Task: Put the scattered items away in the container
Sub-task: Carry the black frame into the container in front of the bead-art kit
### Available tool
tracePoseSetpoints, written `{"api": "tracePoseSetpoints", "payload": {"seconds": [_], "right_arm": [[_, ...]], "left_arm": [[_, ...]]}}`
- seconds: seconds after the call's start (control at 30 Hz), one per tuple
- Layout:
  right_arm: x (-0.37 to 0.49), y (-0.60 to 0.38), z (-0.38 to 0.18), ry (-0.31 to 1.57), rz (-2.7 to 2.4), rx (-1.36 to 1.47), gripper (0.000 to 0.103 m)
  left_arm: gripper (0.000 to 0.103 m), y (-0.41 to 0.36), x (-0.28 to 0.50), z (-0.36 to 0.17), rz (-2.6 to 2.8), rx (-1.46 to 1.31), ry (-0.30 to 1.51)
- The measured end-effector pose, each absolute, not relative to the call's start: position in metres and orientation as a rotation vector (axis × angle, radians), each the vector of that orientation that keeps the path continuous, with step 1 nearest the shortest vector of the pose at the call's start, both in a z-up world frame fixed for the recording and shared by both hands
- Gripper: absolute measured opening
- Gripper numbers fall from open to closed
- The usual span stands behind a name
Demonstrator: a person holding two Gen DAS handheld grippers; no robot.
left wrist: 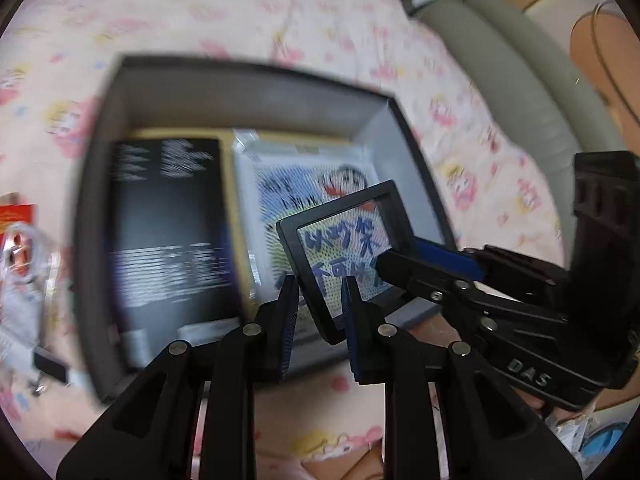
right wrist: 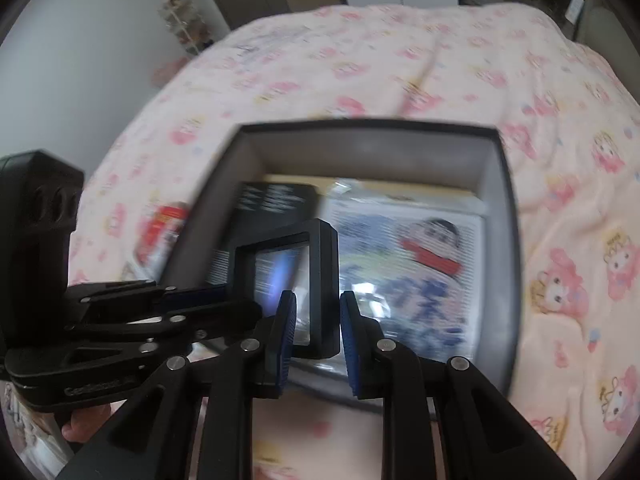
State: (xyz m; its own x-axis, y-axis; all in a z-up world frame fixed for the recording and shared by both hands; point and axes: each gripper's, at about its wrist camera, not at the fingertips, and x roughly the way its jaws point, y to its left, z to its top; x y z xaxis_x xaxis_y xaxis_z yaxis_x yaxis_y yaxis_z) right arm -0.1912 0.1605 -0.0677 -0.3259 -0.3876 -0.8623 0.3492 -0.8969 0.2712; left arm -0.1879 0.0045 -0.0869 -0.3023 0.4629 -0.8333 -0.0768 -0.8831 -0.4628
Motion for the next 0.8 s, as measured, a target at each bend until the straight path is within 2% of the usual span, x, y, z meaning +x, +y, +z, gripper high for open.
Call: {"api": "tracePoseSetpoints", "payload": {"seconds": [0.23,0.53,0.8], "right_arm": [[-0.213,0.189,-0.134,-0.316,-2.078,1.659,0.019],[-0.206,0.179,-0.133,-0.116,-2.198,1.636,0.019],[-0.205,0.192,-0.109,-0.079,-2.387,1.502,0.019]], "left_arm": [[0.020,0.016,-0.195,-0.122,2.218,-1.737,-0.417],[0.020,0.017,-0.192,-0.130,2.225,-1.783,-0.480],[0.020,0.016,-0.189,-0.133,2.245,-1.789,-0.564]]}}
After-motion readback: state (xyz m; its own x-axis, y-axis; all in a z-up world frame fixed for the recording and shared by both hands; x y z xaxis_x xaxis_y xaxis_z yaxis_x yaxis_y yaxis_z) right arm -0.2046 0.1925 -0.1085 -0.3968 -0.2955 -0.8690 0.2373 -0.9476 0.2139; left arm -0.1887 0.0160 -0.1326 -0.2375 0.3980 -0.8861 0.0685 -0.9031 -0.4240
